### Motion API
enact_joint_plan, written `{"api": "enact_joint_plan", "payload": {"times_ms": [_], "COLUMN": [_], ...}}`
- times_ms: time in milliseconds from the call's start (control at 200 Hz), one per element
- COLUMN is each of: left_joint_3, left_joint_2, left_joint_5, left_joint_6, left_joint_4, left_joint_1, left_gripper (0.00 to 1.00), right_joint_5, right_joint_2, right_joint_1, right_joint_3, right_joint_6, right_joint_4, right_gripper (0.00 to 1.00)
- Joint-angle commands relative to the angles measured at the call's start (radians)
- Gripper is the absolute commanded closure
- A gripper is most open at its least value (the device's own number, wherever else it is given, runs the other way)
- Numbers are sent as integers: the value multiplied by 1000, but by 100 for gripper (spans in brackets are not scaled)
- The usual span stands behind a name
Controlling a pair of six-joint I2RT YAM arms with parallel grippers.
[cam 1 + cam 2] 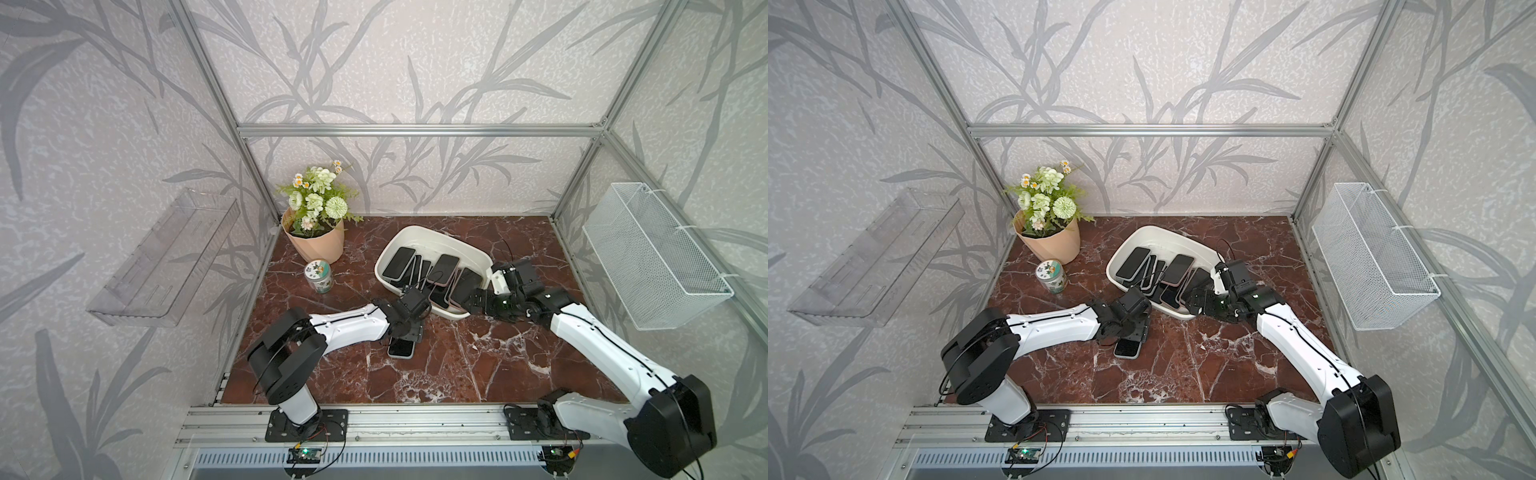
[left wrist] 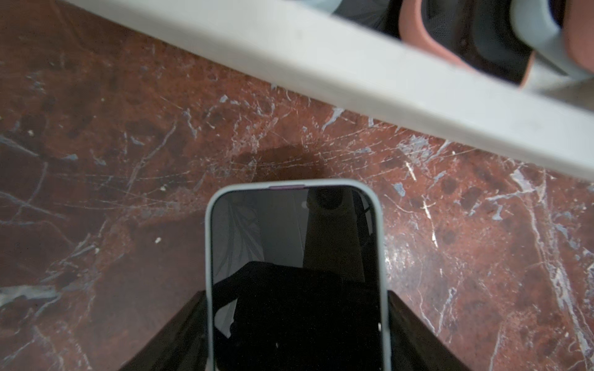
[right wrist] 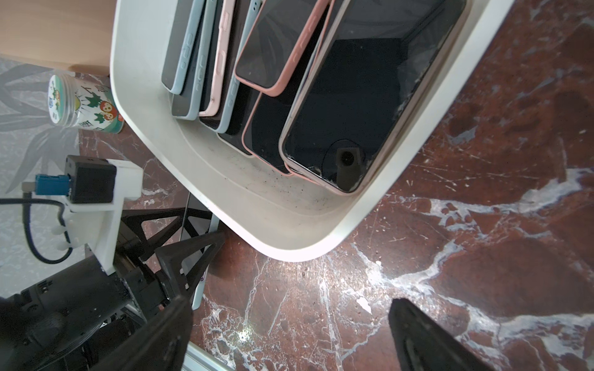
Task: Take the phone out of the storage box
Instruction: Place the phone at the center of the board.
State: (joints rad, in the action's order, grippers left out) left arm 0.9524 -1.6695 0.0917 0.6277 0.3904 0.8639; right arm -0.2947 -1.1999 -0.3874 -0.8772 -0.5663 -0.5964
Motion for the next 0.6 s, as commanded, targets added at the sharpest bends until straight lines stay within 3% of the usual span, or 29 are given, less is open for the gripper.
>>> {"api": "enact_joint_plan", "payload": {"times_ms": [0, 235, 595], "left_joint_3": [59, 82, 75], "left_joint_2": [-31, -70, -32], "left_joint_5": [-16, -36, -30], "left_joint_6": [8, 15, 26], "left_joint_4": [3, 22, 54], "left_joint_1": [5, 3, 2], "left_gripper": [26, 12, 6], "right_joint_5": [36, 66, 81], "right_joint_2": [-20, -31, -5], "right_joint_1": [-5, -5, -2], "right_joint_3": [-13, -54, -40], "right_joint_6": [-1, 9, 2], "right_joint_4": [-16, -61, -59], "right_gripper": [1, 1, 1]}}
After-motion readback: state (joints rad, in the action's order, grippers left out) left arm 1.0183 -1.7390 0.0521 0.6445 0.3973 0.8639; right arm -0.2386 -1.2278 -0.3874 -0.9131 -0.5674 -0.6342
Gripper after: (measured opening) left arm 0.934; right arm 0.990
